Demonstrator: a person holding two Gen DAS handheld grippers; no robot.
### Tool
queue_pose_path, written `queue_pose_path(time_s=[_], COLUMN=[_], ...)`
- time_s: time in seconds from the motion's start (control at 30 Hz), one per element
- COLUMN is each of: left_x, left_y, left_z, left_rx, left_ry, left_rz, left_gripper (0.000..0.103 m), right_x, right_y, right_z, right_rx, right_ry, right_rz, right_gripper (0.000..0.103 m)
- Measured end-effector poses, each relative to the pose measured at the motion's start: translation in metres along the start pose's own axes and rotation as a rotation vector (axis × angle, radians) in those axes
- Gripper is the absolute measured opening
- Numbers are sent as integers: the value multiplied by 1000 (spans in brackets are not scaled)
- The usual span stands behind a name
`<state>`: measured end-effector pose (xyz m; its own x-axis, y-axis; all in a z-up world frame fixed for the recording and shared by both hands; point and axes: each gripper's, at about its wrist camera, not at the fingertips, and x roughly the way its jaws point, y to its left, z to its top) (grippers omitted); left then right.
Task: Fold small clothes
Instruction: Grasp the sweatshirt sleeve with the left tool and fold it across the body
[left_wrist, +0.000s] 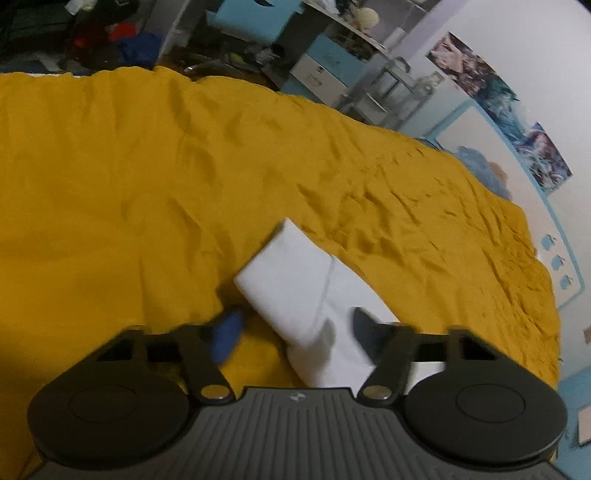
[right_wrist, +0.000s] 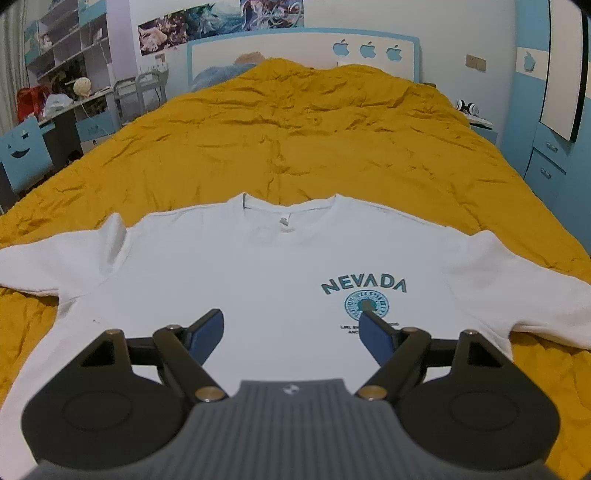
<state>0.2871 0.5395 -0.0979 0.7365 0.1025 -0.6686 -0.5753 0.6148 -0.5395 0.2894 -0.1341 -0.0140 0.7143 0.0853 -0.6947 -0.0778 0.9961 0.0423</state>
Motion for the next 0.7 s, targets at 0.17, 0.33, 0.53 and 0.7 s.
queue_pose_path(time_s=[0.17,0.33,0.53,0.7], left_x=[-19,-78,-166,-202], left_y=[-13,-100,-261,-382], left_z=[5,-3,-34,-80], left_rx=[26,221,457,583], left_ry=[-103,-223,-292,-290], left_rz=[-12,-114,-276,-422], left_gripper=[6,6,6,6], right_x=[8,7,-3,-21], right_y=[-2,-22,-49,-81], right_z=[0,-1,10,19], right_rx=[-12,10,-11,9], right_ry=[10,19,37,2], right_rz=[-4,-21,-4,15], right_gripper=[76,72,64,56])
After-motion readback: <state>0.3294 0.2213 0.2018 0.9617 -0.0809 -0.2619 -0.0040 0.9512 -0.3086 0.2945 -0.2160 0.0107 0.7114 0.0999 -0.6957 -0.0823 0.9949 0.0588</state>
